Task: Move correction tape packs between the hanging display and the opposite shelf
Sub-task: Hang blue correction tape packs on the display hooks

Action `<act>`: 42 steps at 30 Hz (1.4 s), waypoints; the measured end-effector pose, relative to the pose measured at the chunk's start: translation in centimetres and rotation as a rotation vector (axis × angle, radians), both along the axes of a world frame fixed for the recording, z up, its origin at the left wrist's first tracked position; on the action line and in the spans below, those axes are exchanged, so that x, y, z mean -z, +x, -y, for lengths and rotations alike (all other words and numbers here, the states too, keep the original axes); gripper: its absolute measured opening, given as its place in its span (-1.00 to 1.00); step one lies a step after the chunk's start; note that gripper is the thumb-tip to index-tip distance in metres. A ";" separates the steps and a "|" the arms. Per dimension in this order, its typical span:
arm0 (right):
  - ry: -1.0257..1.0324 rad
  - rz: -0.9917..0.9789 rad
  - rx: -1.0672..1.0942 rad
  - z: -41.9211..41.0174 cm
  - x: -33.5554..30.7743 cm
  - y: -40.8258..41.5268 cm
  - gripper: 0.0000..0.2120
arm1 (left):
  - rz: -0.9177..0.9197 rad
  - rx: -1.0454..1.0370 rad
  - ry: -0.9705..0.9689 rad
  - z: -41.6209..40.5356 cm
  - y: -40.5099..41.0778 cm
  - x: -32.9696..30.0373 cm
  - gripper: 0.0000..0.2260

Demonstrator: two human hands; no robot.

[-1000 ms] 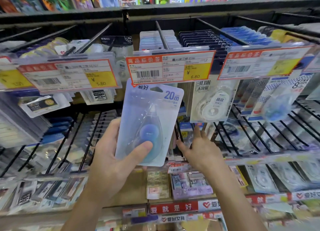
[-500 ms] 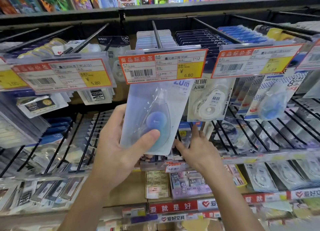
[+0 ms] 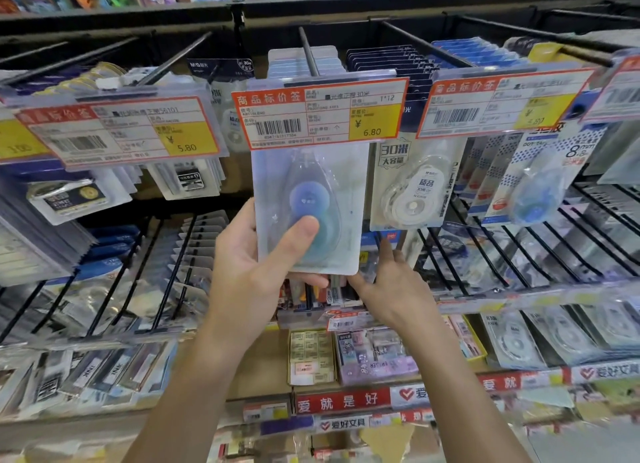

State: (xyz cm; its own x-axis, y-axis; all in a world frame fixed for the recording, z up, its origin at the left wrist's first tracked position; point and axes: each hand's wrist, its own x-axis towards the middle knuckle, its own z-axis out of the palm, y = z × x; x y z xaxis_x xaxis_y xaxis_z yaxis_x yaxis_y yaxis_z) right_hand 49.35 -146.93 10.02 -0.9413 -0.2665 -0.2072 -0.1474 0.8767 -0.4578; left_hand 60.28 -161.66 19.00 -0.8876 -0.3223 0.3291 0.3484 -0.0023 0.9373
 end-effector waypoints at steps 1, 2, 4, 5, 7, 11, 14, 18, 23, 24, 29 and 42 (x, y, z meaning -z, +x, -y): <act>0.005 0.002 -0.001 0.0 0.0 0.0 -0.13 | 0.013 0.006 -0.002 -0.1 0.1 0.2 -0.71; 0.007 0.005 -0.002 0.1 0.0 0.0 -0.14 | 0.029 0.013 -0.008 -0.1 0.2 0.3 -0.73; 0.001 0.004 -0.001 0.1 0.0 0.0 -0.16 | 0.059 0.020 -0.028 -0.2 0.4 0.4 -0.73; -0.002 0.001 0.000 0.1 0.0 0.0 -0.16 | 0.065 0.023 -0.031 -0.2 0.4 0.4 -0.73; -0.003 -0.005 0.001 0.1 0.0 0.0 -0.16 | 0.061 0.019 -0.006 -0.1 0.3 0.3 -0.74; -0.001 0.003 0.006 0.1 -0.1 0.1 -0.13 | 0.084 -0.080 0.112 0.1 -1.2 0.8 -0.76; -0.007 0.001 0.010 0.1 -0.1 0.1 -0.12 | 0.136 -0.159 0.234 0.2 -3.1 1.7 -0.68; -0.011 0.003 0.015 0.1 -0.1 0.1 -0.14 | 0.161 -0.165 0.280 0.3 -5.3 2.3 -0.63; 0.002 0.013 0.011 0.1 -0.2 0.1 -0.14 | 0.180 -0.174 0.309 0.7 -7.2 2.4 -0.74; 0.005 0.016 0.011 0.1 -0.2 0.1 -0.14 | 0.188 -0.179 0.310 0.7 -7.6 2.4 -0.75; 0.005 0.015 0.014 0.1 -0.2 0.0 -0.14 | 0.212 -0.190 0.347 1.2 -9.1 2.4 -0.76; 0.014 0.028 0.016 0.1 -0.5 0.2 -0.15 | 0.215 -0.192 0.357 1.3 -10.7 2.9 -0.59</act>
